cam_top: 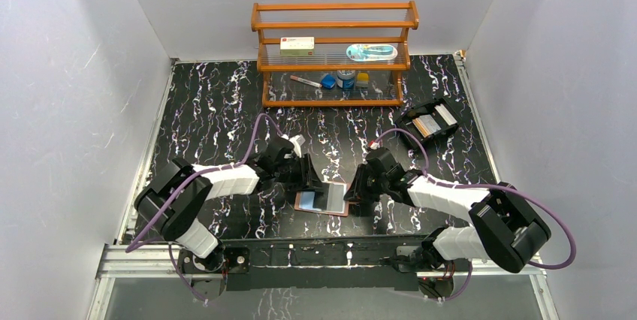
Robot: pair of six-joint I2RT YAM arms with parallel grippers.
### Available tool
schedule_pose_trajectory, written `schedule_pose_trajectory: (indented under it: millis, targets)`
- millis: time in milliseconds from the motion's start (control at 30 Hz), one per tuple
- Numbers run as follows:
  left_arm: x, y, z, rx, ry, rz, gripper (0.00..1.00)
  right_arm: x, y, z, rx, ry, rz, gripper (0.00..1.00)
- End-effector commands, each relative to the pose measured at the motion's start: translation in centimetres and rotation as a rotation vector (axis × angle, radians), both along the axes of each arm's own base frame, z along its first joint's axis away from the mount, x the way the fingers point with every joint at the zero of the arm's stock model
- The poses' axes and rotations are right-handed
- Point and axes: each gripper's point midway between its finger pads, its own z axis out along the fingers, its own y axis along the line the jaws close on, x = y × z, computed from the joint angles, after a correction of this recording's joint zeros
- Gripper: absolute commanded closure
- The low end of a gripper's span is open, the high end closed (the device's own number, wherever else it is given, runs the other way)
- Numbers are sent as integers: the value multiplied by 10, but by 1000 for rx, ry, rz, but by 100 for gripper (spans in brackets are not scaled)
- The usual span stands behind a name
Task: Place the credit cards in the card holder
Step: Insert the credit card into the card holder.
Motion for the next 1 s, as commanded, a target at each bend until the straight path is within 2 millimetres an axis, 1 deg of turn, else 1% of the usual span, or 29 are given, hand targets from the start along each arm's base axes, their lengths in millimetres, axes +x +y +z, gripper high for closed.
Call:
schedule_pose_trajectory:
  millis: [0,133,233,367,433,500,567,600,733,800,867,967]
  targets:
    - [-15,-9,-2,4,59,-49,60,-3,6,-4,20,8,4,70]
    - [-24,-21,6,-3,74,-75,60,-3,8,-2,24,6,3,70]
    - [-26,-28,10,0,70,-87,60,-3,8,-4,23,5,-8,70]
    - [-27,-37,5,12,84,-83,63,-6,7,-7,46,16,-40,70]
    - [-27,-41,4,9,94,-75,64,-6,3,-11,46,20,-72,71]
    - [-25,-42,4,7,100,-65,64,-5,0,-12,45,19,-98,71]
    - [-22,-41,5,42,94,-74,64,-5,-2,-11,41,11,-108,71]
    - [-15,-42,8,63,74,-73,64,-5,-3,-9,37,6,-112,70]
    - [1,-38,9,84,68,-96,60,-2,-10,0,22,-20,-139,68]
    - [6,-39,14,57,87,-106,59,-4,-2,9,86,-26,-151,68]
    - [8,-41,23,50,80,-113,56,-9,3,15,107,-23,-152,68]
    - [1,-39,31,61,98,-149,51,-14,4,16,101,-23,-168,64]
